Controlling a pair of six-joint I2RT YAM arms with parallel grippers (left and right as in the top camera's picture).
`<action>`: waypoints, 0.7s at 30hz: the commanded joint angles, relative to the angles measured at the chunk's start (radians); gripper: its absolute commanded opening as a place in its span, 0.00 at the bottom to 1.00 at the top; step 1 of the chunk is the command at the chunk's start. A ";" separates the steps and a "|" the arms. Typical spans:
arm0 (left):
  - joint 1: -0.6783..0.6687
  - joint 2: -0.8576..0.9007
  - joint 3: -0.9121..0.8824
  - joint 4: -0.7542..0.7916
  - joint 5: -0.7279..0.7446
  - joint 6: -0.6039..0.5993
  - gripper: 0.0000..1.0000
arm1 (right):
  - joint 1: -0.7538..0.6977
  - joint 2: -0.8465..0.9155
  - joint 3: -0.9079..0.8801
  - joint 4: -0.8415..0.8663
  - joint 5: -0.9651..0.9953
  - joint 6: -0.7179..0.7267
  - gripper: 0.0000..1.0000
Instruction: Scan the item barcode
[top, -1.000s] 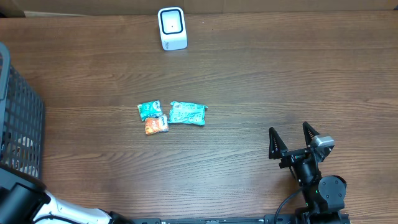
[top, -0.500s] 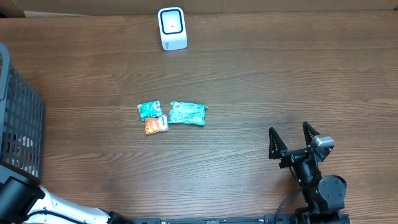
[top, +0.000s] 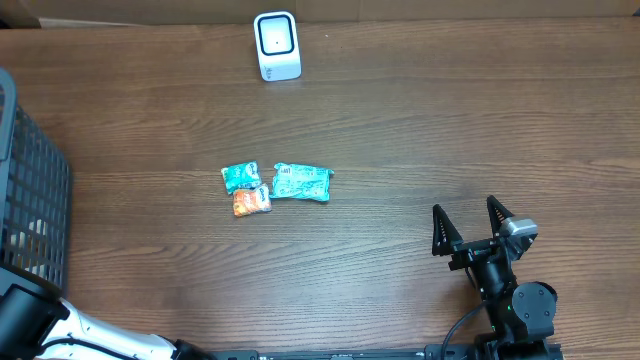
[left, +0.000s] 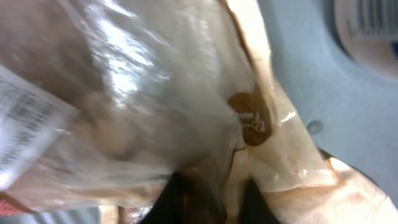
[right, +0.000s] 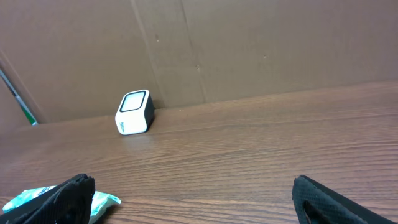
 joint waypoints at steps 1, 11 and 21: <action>-0.008 0.083 -0.035 -0.020 0.059 0.010 0.04 | 0.005 -0.009 -0.010 0.004 -0.001 -0.002 1.00; -0.008 0.049 0.098 -0.165 0.062 0.009 0.04 | 0.005 -0.009 -0.010 0.004 -0.001 -0.002 1.00; -0.008 -0.138 0.198 -0.222 0.063 0.004 0.04 | 0.005 -0.009 -0.010 0.004 -0.001 -0.002 1.00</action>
